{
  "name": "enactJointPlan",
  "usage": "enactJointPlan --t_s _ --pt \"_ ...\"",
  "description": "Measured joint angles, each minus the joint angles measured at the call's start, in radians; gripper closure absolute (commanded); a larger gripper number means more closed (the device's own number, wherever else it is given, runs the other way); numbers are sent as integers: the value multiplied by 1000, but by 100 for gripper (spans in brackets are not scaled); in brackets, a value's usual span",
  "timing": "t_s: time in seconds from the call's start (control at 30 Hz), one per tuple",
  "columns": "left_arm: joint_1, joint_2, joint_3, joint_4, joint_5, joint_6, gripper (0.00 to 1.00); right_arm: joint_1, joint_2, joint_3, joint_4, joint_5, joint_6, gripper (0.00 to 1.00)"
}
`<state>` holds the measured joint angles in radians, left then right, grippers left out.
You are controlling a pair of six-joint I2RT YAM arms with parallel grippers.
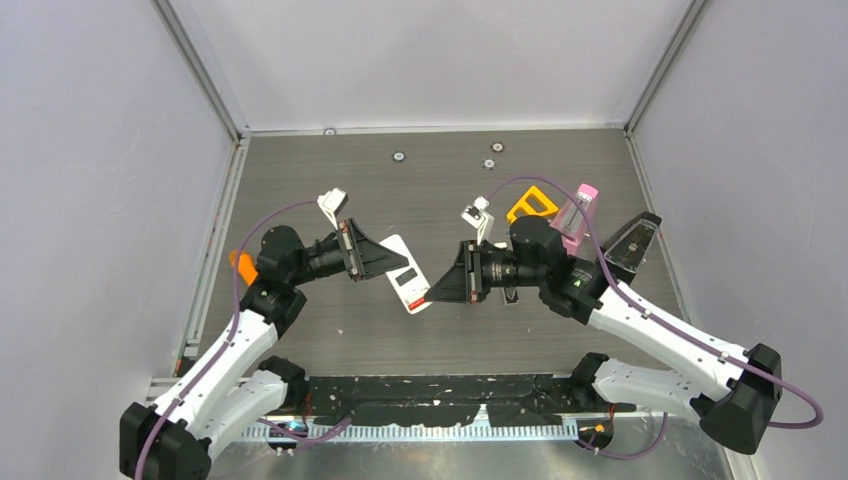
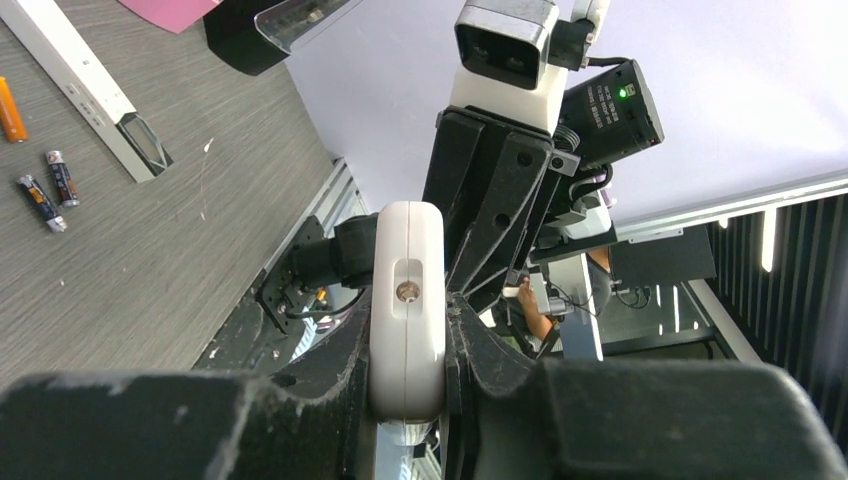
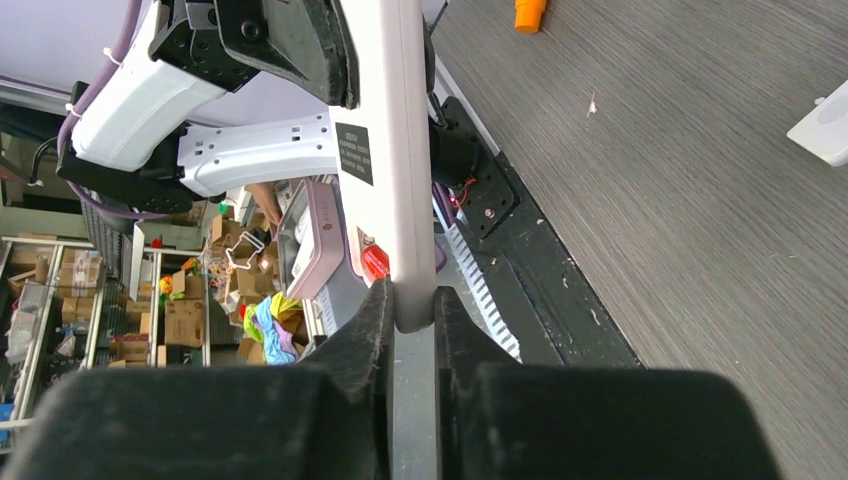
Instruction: Load the batteries into the remote control
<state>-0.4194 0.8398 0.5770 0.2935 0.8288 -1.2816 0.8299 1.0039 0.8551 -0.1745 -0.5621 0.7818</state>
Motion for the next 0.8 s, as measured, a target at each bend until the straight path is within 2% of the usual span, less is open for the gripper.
enactJointPlan --t_s 0.1,0.17,0.2,0.23,0.27,0.33,0.4,0.5,0.8 --pt "1 -1 0 2 2 3 100 0 2 2 -5 -6 1 94" --pt "1 -1 0 2 2 3 100 0 2 2 -7 -6 1 78" --pt "1 0 0 2 2 3 100 0 2 2 -7 -6 2 63" --pt "1 0 0 2 2 5 100 0 2 3 -7 -5 3 55" --pt "1 0 0 2 2 4 100 0 2 4 -7 -3 6 43" --pt "0 0 0 2 1 1 100 0 2 4 -13 10 11 30" --pt "0 0 0 3 1 0 100 0 2 4 -18 20 12 24" --pt "0 0 0 2 1 0 100 0 2 4 -19 31 15 21" --pt "0 -9 0 0 0 10 100 0 -8 4 -21 39 18 21"
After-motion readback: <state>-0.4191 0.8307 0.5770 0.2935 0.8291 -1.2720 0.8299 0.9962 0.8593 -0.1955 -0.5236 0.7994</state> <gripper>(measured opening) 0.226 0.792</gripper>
